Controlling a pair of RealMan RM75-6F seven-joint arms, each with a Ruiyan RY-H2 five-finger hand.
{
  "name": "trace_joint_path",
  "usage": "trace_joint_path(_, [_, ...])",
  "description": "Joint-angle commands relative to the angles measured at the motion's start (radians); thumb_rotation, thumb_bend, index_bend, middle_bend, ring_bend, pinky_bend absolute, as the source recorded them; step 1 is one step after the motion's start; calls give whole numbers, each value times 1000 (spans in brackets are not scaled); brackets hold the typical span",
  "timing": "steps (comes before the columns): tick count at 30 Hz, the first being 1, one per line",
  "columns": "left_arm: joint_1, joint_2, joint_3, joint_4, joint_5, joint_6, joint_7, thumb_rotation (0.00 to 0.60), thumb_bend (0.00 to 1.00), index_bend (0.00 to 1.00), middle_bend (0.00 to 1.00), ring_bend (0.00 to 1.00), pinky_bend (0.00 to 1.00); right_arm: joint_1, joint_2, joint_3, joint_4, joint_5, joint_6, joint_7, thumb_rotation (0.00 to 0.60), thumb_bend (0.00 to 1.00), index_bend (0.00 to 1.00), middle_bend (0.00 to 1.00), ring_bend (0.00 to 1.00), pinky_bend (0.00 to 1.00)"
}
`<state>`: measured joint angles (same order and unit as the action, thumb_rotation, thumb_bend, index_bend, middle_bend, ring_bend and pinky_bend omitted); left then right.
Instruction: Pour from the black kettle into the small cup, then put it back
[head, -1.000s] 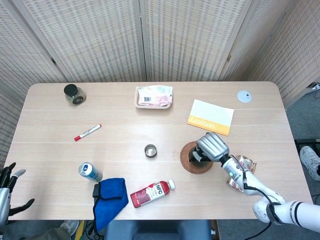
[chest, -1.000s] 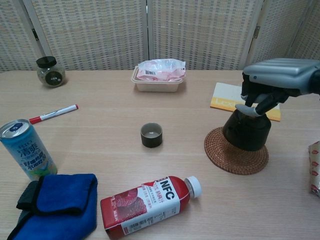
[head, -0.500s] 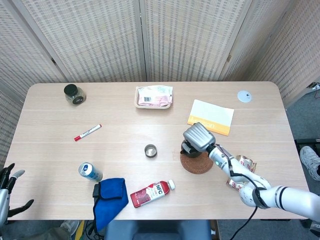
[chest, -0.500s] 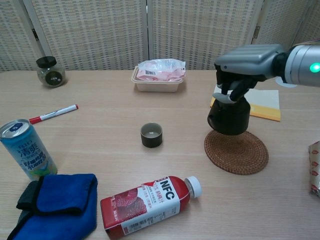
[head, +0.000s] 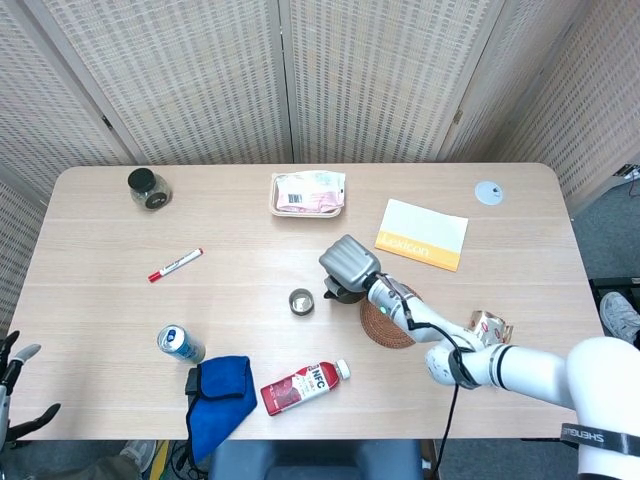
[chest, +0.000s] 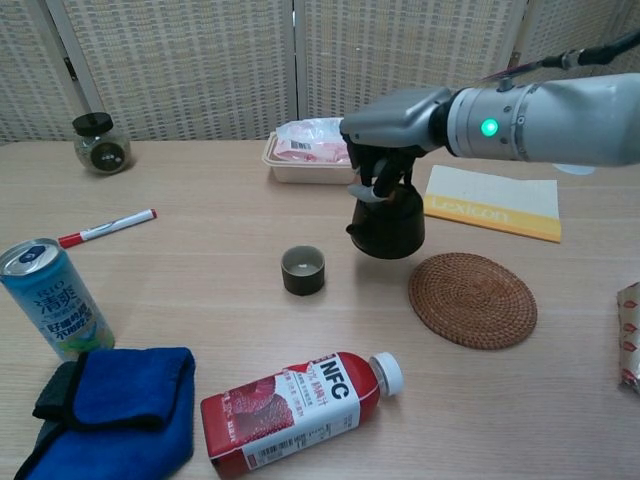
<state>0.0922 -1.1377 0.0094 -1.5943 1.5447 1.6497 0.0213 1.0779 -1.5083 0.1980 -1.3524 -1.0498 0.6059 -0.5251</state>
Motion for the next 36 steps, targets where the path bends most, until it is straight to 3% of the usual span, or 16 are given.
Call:
trace_joint_path(1, [8,3,2,2,2,10,-5,600,56,193,23,29,0,42,-37,0,42,29,-14,-30,436,517,1000,1000,917,548])
trace_joint_path(17, [42,-8,11,22,5,42,-24,600,56,193,23,29,0,187,-157,-55,193,83,-18,-166,438,519,1000,1000,916,548])
trace_joint_path(36, [63,-27,11,53,1,51,-48,600,56,193,23,28,0,277,-164,-123,167,136,14,-333,439,520,1000,1000,916,548])
